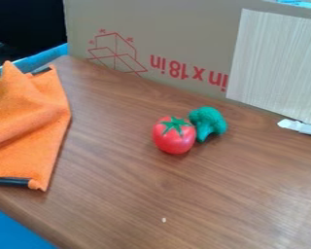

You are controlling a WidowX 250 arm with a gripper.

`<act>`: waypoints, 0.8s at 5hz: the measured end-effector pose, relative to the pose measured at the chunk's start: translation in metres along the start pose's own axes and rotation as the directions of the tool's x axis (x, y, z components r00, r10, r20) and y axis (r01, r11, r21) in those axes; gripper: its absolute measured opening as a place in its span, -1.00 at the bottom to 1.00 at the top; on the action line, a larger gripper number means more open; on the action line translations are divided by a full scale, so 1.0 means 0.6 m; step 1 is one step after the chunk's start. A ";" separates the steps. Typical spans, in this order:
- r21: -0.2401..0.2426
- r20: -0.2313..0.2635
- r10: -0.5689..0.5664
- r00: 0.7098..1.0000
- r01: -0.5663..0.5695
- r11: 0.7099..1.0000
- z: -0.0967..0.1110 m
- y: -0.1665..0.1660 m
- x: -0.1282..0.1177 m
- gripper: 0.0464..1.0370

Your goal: Unfold the cloth from bottom left to top right

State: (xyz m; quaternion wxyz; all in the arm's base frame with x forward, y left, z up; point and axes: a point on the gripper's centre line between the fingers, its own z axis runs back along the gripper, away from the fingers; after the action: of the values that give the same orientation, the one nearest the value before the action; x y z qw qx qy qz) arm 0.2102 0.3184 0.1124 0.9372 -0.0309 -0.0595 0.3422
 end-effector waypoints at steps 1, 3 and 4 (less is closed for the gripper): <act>-0.013 -0.039 0.007 0.999 -0.007 1.000 -0.025 0.000 -0.005 0.93; -0.027 -0.010 0.013 1.000 -0.013 1.000 -0.061 -0.008 -0.003 0.93; -0.048 -0.004 -0.002 1.000 0.002 0.999 -0.067 -0.013 -0.005 0.93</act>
State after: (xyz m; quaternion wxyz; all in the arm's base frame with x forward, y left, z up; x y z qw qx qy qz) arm 0.2185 0.3098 0.0728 0.9367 -0.0539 -0.0660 0.3396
